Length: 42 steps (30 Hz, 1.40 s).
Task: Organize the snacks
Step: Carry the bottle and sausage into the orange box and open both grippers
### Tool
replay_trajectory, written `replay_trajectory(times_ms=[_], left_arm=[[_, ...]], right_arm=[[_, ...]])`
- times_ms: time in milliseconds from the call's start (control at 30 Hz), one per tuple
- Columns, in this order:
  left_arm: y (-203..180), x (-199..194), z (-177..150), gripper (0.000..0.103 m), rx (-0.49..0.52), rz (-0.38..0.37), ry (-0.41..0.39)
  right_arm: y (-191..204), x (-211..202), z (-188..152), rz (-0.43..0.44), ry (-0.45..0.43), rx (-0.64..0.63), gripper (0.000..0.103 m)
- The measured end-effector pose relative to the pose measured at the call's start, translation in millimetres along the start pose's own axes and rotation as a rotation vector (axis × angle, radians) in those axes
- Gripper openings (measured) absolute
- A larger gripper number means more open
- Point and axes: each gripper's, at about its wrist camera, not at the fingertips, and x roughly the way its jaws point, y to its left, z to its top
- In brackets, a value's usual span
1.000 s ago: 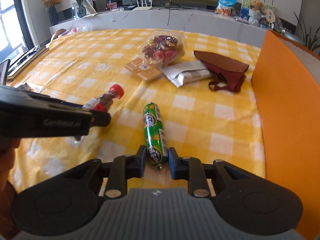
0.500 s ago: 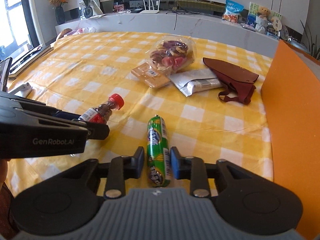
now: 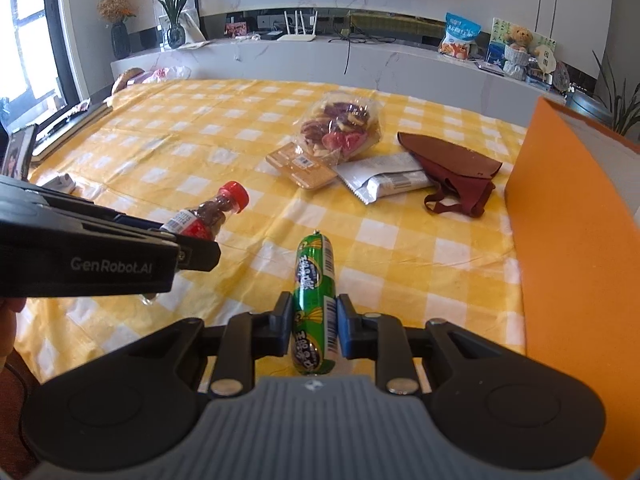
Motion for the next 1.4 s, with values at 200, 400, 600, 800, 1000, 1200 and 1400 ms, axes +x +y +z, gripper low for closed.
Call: replay_trajectory(times_ms=[200, 400, 600, 800, 1000, 1200, 1400], left_arm=[[-18, -23, 6, 0.035, 0.016, -0.021, -0.041], [-49, -44, 19, 0.035, 0.065, -0.066, -0.081], [-89, -62, 38, 0.035, 0.153, -0.128, -0.148], [-128, -67, 65, 0.035, 0.218, -0.201, -0.191], [-168, -56, 95, 0.035, 0.278, -0.292, -0.195], [-208, -30, 108, 0.035, 0.370, -0.346, -0.149], [-237, 1, 111, 0.035, 0.453, -0.332, -0.105]], right_arm=[[-6, -35, 2, -0.004, -0.060, 0.024, 0.020], [-21, -79, 9, -0.032, -0.142, 0.035, 0.020], [-51, -126, 20, -0.099, -0.230, 0.048, 0.020], [-86, -159, 30, -0.168, -0.281, 0.045, 0.021], [-130, -177, 40, -0.221, -0.278, 0.067, 0.021], [-175, -177, 43, -0.262, -0.224, 0.102, 0.021], [-211, -150, 43, -0.260, -0.124, 0.127, 0.021]])
